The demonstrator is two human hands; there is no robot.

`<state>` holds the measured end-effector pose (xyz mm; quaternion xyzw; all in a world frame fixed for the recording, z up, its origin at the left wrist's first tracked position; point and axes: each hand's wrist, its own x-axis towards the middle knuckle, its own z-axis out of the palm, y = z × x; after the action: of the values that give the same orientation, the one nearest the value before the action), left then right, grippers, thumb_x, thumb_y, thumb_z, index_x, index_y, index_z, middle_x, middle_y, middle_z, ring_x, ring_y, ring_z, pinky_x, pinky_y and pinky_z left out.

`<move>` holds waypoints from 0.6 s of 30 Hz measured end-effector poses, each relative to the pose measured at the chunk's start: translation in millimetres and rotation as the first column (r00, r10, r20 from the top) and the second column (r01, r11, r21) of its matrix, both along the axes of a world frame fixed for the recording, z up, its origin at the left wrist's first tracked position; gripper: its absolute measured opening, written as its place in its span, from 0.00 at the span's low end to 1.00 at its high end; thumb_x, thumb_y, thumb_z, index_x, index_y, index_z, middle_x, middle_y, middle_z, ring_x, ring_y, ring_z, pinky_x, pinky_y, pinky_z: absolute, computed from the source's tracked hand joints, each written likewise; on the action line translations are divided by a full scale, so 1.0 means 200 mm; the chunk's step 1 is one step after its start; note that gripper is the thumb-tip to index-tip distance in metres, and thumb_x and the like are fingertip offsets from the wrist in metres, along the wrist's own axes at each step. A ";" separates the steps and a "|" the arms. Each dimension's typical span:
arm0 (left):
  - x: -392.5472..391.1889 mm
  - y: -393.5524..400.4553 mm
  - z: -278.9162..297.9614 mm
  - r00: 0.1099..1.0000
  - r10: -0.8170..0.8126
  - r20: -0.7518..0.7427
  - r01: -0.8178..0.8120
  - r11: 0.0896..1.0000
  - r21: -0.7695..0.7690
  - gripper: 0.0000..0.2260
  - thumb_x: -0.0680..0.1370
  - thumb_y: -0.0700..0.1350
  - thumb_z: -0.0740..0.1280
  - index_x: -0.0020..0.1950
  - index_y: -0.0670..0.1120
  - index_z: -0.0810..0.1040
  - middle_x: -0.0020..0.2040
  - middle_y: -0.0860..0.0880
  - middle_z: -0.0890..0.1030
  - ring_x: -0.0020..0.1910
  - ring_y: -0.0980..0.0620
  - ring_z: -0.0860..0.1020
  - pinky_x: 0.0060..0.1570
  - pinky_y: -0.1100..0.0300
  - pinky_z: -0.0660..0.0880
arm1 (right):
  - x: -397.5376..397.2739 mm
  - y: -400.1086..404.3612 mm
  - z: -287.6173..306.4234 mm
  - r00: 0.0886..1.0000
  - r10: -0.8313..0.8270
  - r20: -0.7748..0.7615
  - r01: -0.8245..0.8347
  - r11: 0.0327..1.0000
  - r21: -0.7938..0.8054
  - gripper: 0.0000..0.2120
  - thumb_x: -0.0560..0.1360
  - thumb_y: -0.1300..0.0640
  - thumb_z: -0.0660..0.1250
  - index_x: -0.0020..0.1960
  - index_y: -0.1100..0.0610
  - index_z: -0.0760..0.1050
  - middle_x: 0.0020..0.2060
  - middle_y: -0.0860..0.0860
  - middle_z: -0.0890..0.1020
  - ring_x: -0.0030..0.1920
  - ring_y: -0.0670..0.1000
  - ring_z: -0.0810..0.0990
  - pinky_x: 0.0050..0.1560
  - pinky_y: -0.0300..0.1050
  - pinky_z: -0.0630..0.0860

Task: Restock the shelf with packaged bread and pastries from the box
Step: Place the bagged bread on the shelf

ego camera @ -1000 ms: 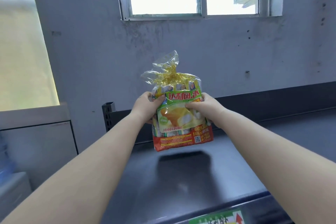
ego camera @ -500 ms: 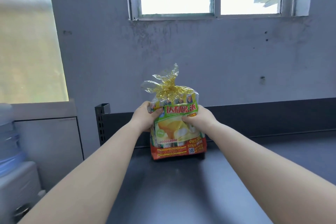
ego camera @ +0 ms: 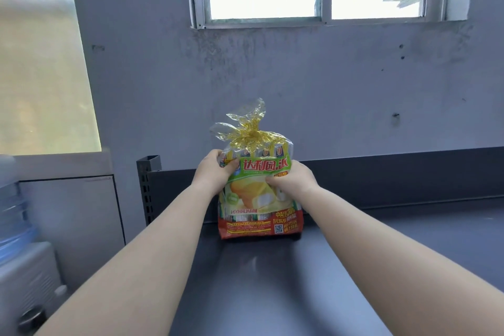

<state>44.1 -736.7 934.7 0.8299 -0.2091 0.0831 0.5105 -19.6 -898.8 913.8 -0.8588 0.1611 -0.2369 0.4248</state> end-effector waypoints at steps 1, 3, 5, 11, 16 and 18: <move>0.00 0.00 -0.01 1.000 0.004 0.005 -0.004 1.000 0.012 0.18 0.77 0.54 0.65 0.63 0.45 0.70 0.58 0.43 0.77 0.55 0.43 0.77 0.54 0.47 0.77 | 0.00 0.00 0.00 1.000 0.001 -0.013 -0.001 1.000 0.012 0.16 0.70 0.50 0.71 0.55 0.55 0.77 0.49 0.51 0.82 0.48 0.51 0.79 0.44 0.42 0.73; 0.00 0.00 -0.02 1.000 0.002 0.014 -0.002 0.999 0.035 0.20 0.77 0.54 0.66 0.64 0.45 0.70 0.59 0.44 0.77 0.55 0.45 0.77 0.53 0.51 0.76 | 0.00 0.01 0.00 0.999 0.002 -0.033 -0.001 1.000 0.030 0.21 0.68 0.49 0.71 0.58 0.55 0.76 0.50 0.51 0.82 0.50 0.51 0.80 0.45 0.44 0.75; 0.00 0.01 -0.02 1.000 -0.011 0.004 0.011 0.998 0.066 0.22 0.76 0.54 0.68 0.65 0.45 0.69 0.60 0.46 0.76 0.57 0.46 0.76 0.53 0.53 0.75 | 0.00 0.01 0.00 0.999 -0.007 -0.051 0.008 1.000 0.026 0.25 0.66 0.47 0.72 0.60 0.55 0.75 0.51 0.51 0.82 0.50 0.52 0.80 0.46 0.44 0.76; -0.06 0.03 0.00 0.999 0.032 -0.008 -0.030 0.987 0.160 0.24 0.74 0.54 0.70 0.64 0.43 0.67 0.60 0.45 0.76 0.52 0.47 0.76 0.52 0.51 0.76 | -0.09 0.05 0.05 0.990 -0.143 0.006 0.143 0.988 -0.062 0.28 0.69 0.52 0.71 0.64 0.60 0.65 0.58 0.55 0.74 0.56 0.56 0.76 0.50 0.50 0.77; -0.15 0.10 0.04 0.993 0.115 0.026 -0.118 0.977 0.175 0.32 0.74 0.53 0.70 0.71 0.42 0.62 0.66 0.43 0.72 0.58 0.44 0.73 0.55 0.49 0.76 | -0.19 0.10 0.12 0.980 -0.149 0.135 0.171 0.971 -0.167 0.33 0.72 0.52 0.70 0.70 0.60 0.58 0.66 0.55 0.67 0.64 0.57 0.70 0.56 0.51 0.72; -0.19 0.14 0.05 0.987 0.148 0.057 -0.156 0.970 0.185 0.30 0.75 0.51 0.70 0.72 0.42 0.62 0.67 0.43 0.71 0.60 0.44 0.73 0.56 0.49 0.75 | -0.23 0.12 0.13 0.976 -0.146 0.162 0.176 0.967 -0.186 0.32 0.72 0.53 0.70 0.70 0.60 0.59 0.66 0.56 0.67 0.64 0.58 0.70 0.57 0.51 0.72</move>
<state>5.9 -708.6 944.0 0.8861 -0.1627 0.1193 0.4172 -65.8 -875.3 939.4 -0.8612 0.1741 -0.3484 0.3265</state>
